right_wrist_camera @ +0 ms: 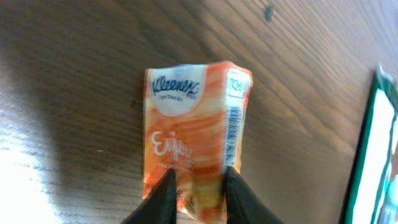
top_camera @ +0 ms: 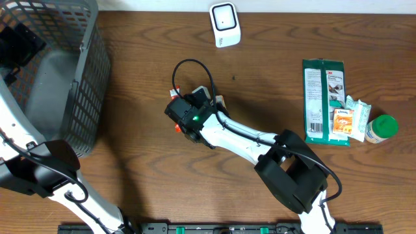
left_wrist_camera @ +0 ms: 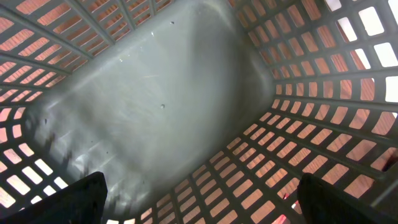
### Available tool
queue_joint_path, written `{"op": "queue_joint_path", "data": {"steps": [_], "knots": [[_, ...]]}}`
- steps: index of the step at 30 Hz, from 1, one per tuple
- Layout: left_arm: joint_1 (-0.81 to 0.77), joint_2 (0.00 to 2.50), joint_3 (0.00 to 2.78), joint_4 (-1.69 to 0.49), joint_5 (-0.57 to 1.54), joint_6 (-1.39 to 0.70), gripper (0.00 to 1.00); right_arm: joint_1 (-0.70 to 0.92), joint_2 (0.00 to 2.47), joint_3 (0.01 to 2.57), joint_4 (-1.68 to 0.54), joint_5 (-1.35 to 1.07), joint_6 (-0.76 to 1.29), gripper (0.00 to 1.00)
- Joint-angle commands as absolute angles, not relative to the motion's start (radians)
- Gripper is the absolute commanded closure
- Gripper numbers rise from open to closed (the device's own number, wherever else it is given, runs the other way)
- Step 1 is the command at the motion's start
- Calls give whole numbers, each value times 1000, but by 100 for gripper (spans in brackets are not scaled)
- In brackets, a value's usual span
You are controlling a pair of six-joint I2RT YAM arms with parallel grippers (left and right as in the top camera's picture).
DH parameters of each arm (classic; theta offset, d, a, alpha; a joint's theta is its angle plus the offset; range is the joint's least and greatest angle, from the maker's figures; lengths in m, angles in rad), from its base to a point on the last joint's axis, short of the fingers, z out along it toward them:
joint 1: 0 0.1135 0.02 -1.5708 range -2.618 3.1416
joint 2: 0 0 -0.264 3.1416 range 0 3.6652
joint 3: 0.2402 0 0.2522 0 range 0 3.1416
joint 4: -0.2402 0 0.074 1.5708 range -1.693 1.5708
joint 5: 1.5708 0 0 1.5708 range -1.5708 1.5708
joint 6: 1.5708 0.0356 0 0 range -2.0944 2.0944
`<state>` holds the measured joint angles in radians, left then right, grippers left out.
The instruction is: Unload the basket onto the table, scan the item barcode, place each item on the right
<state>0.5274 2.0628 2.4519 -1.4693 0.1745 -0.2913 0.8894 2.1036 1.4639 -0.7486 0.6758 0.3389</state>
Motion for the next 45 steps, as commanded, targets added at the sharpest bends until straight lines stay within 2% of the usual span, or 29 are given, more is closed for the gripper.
{"op": "queue_joint_path", "data": {"steps": [1,2,9,17,28,38,45], "knots": [[527,2040,2469,-1473,172,-292,2,892,2115,1459,-747,646,359,68],[527,2040,2469,-1473,172,-292,2,892,2115,1459,-744,645,359,61],[527,2040,2469,-1473,172,-292,2,891,2114,1465,-732,612,359,28],[527,2040,2469,-1473,172,-292,2,872,2086,1478,-733,570,358,20],[527,2040,2469,-1473,172,-292,2,830,2073,1477,-721,574,358,42],[527,2040,2469,-1473,172,-292,2,795,2123,1477,-654,616,282,53],[527,2040,2469,-1473,172,-292,2,786,2162,1477,-655,616,283,58]]}}
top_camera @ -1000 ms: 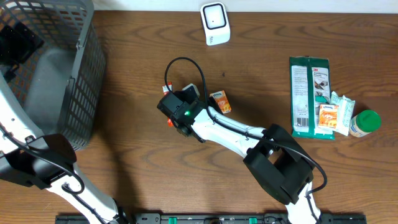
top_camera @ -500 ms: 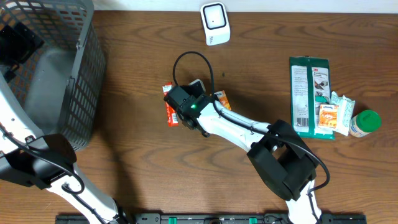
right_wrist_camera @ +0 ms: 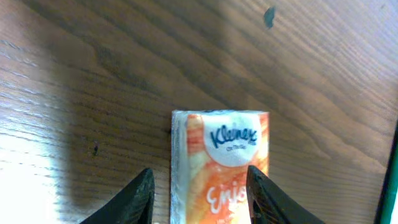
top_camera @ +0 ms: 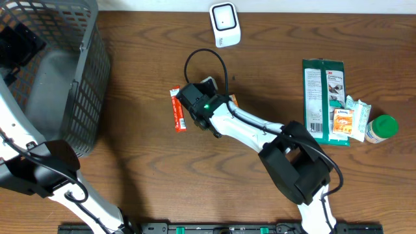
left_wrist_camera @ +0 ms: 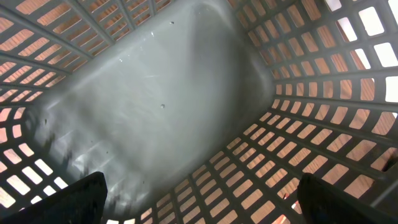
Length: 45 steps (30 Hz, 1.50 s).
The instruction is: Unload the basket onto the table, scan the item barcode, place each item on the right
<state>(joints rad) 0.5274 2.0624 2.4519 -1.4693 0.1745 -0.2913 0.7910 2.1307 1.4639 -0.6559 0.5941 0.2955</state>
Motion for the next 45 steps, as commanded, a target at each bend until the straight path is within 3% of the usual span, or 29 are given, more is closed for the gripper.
{"op": "queue_joint_path", "data": {"steps": [1,6,10,11,18,23,25,35,39,45], "knots": [[527,2040,2469,-1473,172,-292,2,786,2167,1477,-655,616,283,60],[527,2040,2469,-1473,172,-292,2,786,2196,1477,-656,608,283,69],[527,2040,2469,-1473,172,-292,2,787,2203,1477,-658,590,284,96],[527,2040,2469,-1473,172,-292,2,787,2201,1480,-658,583,284,99],[527,2040,2469,-1473,172,-292,2,749,2059,1493,-669,386,284,99],[527,2040,2469,-1473,172,-292,2,645,1867,1493,-659,-22,283,99],[527,2040,2469,-1473,172,-292,2,572,1804,1493,-661,-296,283,99],[527,2040,2469,-1473,172,-292,2,349,1745,1559,-572,-891,424,99],[527,2040,2469,-1473,172,-292,2,312,1746,1589,-366,-908,579,99],[527,2040,2469,-1473,172,-292,2,278,1753,1589,-34,-745,855,99]]}}
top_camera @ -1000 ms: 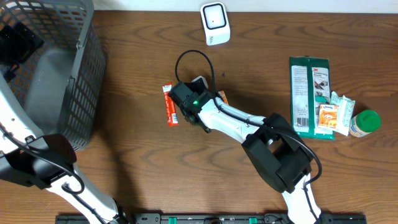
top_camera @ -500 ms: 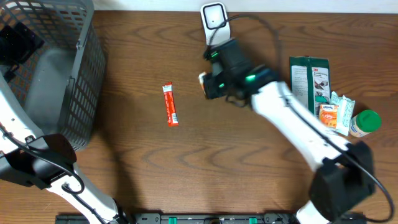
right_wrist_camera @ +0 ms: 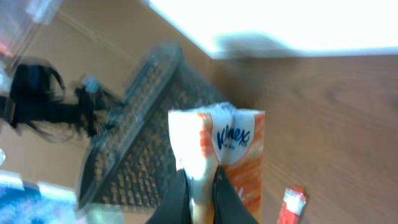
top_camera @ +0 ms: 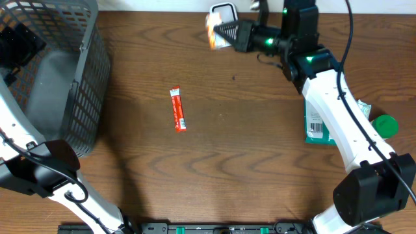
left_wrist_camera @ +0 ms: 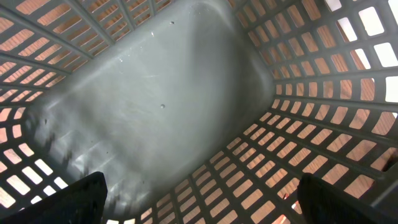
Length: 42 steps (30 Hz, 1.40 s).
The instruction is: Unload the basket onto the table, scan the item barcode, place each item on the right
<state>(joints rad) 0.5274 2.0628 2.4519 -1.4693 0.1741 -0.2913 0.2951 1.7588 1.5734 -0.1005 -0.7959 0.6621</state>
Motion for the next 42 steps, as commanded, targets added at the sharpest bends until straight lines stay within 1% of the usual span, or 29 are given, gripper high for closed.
{"op": "queue_joint_path", "data": {"steps": [1,3,6,8,11,14,16,18,26,29,32,34,39,42], "knots": [[527,2040,2469,-1473,172,-292,2,274,1758,1589,14,-719,902,99],[527,2040,2469,-1473,172,-292,2,270,1771,1589,104,-703,971,99],[527,2040,2469,-1473,172,-292,2,266,1820,1601,277,-681,1150,99],[527,2040,2469,-1473,172,-292,2,261,1876,1665,338,-686,1243,99],[527,2040,2469,-1473,172,-292,2,253,1993,1888,266,-707,1282,99],[527,2040,2469,-1473,172,-292,2,252,2131,2168,78,-710,1279,99],[527,2040,2469,-1473,172,-292,2,252,2207,2293,12,-689,1267,99],[527,2040,2469,-1473,172,-292,2,248,2276,2356,5,-667,1279,99],[527,2040,2469,-1473,172,-292,2,230,2484,2357,26,-607,1289,99],[527,2040,2469,-1473,172,-292,2,217,2560,2357,89,-638,1341,99],[527,2040,2469,-1473,172,-292,2,208,2640,2357,206,-669,1416,99],[527,2040,2469,-1473,172,-292,2,206,2674,2357,241,-670,1428,99],[527,2040,2469,-1473,172,-292,2,196,2695,2356,233,-660,1411,99],[527,2040,2469,-1473,172,-292,2,193,2695,2356,164,-660,1375,99]]}}
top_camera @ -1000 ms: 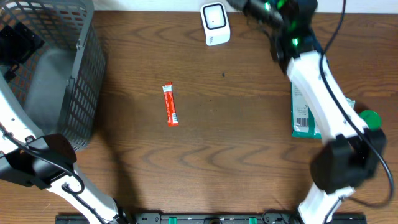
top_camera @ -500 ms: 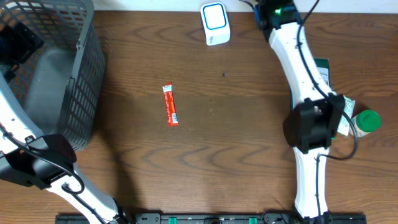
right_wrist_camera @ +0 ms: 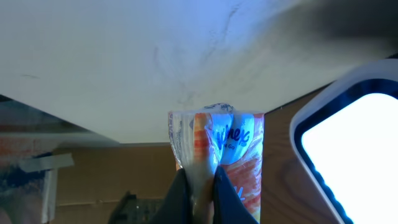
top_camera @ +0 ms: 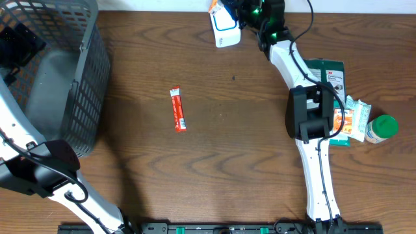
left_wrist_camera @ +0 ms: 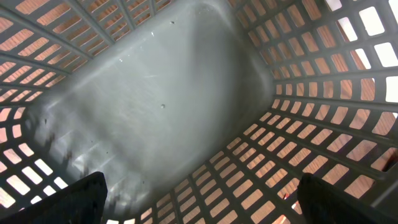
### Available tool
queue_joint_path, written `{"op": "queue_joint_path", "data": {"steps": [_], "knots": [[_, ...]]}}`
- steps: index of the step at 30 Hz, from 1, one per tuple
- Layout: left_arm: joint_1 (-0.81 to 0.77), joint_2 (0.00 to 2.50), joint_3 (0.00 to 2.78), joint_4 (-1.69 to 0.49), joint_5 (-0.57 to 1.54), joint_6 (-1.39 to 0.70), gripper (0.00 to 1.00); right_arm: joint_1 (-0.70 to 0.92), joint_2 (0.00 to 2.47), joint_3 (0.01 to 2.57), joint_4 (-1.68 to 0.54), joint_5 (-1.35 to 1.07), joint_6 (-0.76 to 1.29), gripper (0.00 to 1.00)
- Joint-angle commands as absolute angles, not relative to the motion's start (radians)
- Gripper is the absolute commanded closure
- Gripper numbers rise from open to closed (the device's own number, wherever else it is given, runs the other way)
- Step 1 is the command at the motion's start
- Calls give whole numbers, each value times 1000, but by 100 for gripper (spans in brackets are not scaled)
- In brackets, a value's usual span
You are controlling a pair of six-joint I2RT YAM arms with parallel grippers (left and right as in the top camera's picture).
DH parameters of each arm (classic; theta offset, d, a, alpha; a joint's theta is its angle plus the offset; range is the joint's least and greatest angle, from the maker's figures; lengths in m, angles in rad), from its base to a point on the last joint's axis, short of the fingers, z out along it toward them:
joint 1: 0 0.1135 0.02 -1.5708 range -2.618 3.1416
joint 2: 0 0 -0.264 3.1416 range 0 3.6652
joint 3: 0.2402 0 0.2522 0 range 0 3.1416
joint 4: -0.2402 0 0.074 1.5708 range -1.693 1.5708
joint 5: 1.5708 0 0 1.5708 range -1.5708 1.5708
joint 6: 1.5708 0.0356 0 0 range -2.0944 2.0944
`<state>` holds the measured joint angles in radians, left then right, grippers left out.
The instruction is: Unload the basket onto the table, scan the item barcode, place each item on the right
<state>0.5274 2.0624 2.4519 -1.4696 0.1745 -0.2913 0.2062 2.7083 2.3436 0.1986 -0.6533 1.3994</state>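
Note:
My right gripper [right_wrist_camera: 202, 199] is shut on an orange and white Kleenex tissue pack [right_wrist_camera: 233, 146], pinching its edge. The pack [top_camera: 213, 6] hangs at the table's far edge, just beyond and left of the white scanner [top_camera: 225, 29]. In the right wrist view the scanner [right_wrist_camera: 354, 137] stands right of the pack, its window glowing bright. In the overhead view the right gripper [top_camera: 229, 9] reaches over the scanner's top. My left gripper [left_wrist_camera: 199, 208] is open inside the grey basket [left_wrist_camera: 161, 106], with nothing between its fingers [left_wrist_camera: 84, 199].
The grey mesh basket [top_camera: 88, 78] fills the far left corner. A red sachet [top_camera: 177, 109] lies at the table's middle. At the right are a green packet [top_camera: 318, 97], a second tissue pack [top_camera: 342, 122] and a green-capped bottle [top_camera: 381, 127].
The right gripper, still holding the tissue pack, has moved from the scanner's left side to its far upper-left corner. The arm now lies stretched toward the far edge. The left arm is unchanged.
First my right gripper stood low over the tissue pack at the table's middle, fingers close at its edge. Then its fingers stood wider astride the pack, the red sachet uncovered beside it. Later it held the pack raised beside the scanner, and now beyond it.

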Motion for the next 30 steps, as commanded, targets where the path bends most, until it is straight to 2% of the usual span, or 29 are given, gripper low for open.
{"op": "queue_joint_path", "data": {"steps": [1,7,24,27,30], "knots": [[527,2040,2469,-1473,172,-292,2,193,2695,2356,133,-660,1364,99],[527,2040,2469,-1473,172,-292,2,193,2695,2355,-89,-629,1284,99],[527,2040,2469,-1473,172,-292,2,187,2677,2355,120,-692,1250,99],[527,2040,2469,-1473,172,-292,2,184,2632,2355,110,-712,1181,99],[527,2040,2469,-1473,172,-292,2,180,2553,2355,-12,-718,1063,99]]}}
